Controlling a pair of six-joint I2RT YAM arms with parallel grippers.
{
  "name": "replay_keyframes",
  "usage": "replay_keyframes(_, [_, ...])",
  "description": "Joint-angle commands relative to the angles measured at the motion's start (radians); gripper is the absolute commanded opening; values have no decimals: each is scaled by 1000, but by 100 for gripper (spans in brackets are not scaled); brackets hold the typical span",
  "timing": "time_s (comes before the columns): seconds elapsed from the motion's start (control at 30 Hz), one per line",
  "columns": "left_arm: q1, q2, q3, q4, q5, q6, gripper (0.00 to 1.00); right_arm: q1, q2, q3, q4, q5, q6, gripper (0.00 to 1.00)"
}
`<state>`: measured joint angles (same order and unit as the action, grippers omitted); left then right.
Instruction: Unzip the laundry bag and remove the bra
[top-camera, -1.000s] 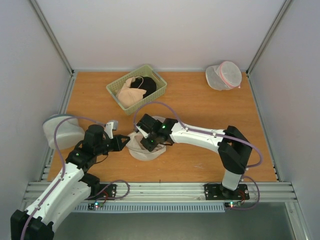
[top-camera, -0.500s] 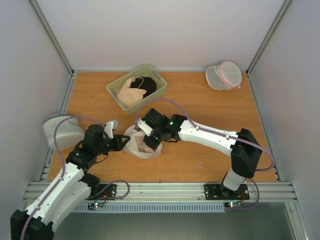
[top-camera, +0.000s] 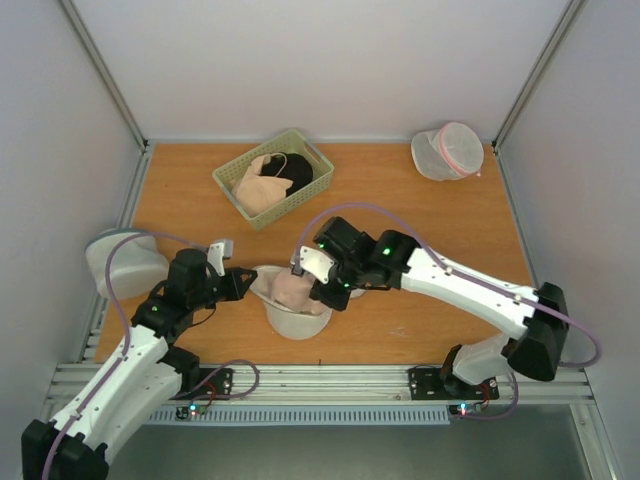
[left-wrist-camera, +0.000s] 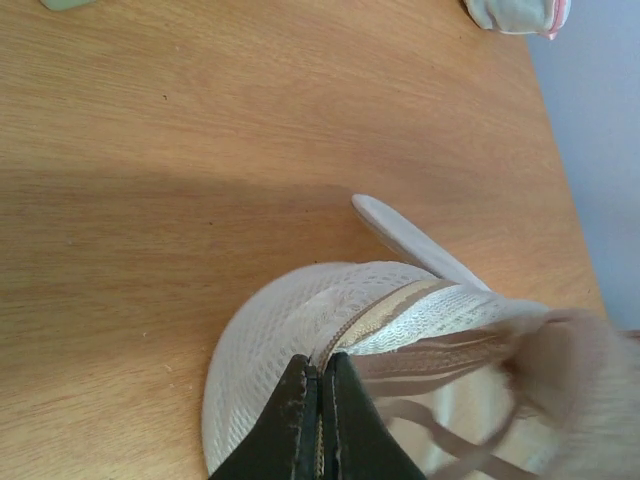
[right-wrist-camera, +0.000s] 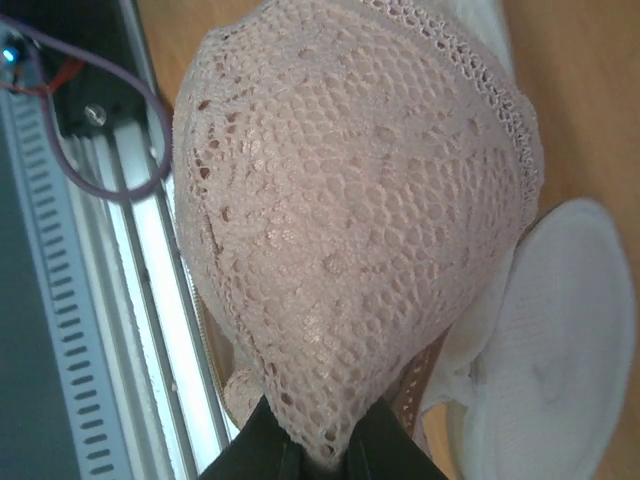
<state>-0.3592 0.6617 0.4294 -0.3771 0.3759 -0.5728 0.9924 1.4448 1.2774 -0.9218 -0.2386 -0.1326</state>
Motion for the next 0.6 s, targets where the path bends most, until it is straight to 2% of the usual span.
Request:
replay_keyframes(0.0, [8,6,-10,36,-3,-5,1,-40,-111,47,76,-15,6,1])
replay_keyframes(0.1, [8,7,-12,46,18,-4,1,-66,-143,52,166,-12,42,1])
replay_keyframes(0.23, [8,8,-14,52,30,-4,1,-71,-173,37,314,-89,92,1])
replay_keyframes(0.43, [8,4,-19,64,46,-9,1,-83,-163,48,373,-35,131,1])
replay_keyframes(0.57, [8,2,-22,75,54,-11,1,-119,-164,107,382,70,200,1])
